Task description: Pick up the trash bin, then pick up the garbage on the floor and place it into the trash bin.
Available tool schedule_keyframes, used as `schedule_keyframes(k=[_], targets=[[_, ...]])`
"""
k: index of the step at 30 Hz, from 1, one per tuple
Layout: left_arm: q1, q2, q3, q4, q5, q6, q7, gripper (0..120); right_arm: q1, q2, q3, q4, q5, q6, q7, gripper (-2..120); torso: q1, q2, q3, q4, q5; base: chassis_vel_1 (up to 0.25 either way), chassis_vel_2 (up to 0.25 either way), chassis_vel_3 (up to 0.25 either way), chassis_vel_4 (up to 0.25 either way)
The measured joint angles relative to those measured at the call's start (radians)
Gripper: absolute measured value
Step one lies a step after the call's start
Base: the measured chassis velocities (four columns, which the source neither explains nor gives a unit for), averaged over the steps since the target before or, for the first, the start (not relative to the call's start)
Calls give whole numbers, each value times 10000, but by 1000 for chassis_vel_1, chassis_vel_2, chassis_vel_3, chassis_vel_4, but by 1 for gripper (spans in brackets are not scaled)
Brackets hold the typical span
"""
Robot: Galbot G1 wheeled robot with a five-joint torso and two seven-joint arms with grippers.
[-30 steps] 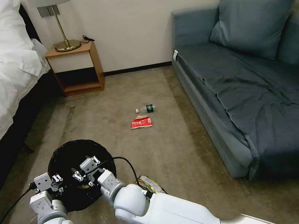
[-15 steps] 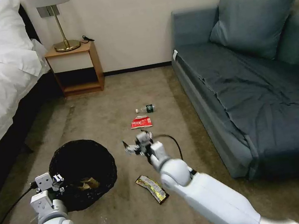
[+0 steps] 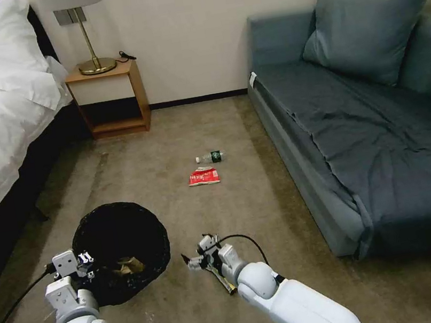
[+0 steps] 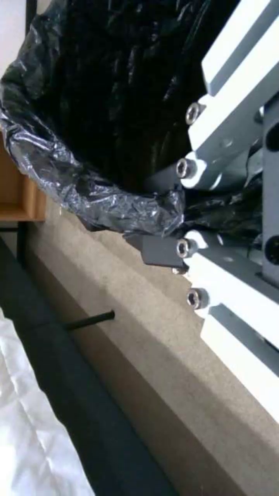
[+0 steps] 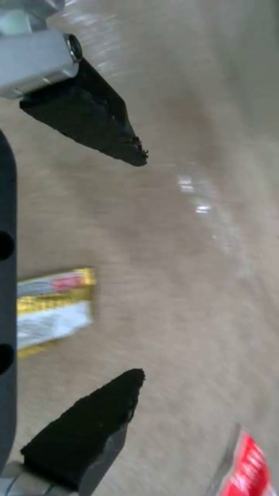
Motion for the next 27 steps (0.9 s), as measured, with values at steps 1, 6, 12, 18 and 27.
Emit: schedule_keyframes(k=[1, 6, 12, 18, 27], targets=[[0, 0, 0, 0, 0, 0, 0, 4, 0, 0, 0, 0, 0, 0, 0, 100, 0, 0, 0, 0, 0, 0, 0, 0, 0], [189, -76, -74, -227, -70, -49, 69, 4, 103, 412, 355, -1562, -553, 441, -755, 100, 0, 0, -1, -1, -1, 0, 0, 0, 0], [264, -107, -87, -214, -67, -106, 82, 4, 211, 637, 572, -2450, -864, 911, -971, 100, 0, 0, -1, 0, 0, 0, 0, 0, 0], [255, -161, -50, -331, -9, -113, 90, 4, 436, 652, 813, -3065, -869, 1159, -1178, 100, 0, 0, 0, 0, 1, 0, 0, 0, 0], [135, -191, 11, -385, 79, -49, 95, 4, 264, 522, 1237, -3328, -981, 1130, -2090, 76, 0, 0, 0, -1, 0, 0, 0, 0, 0]])
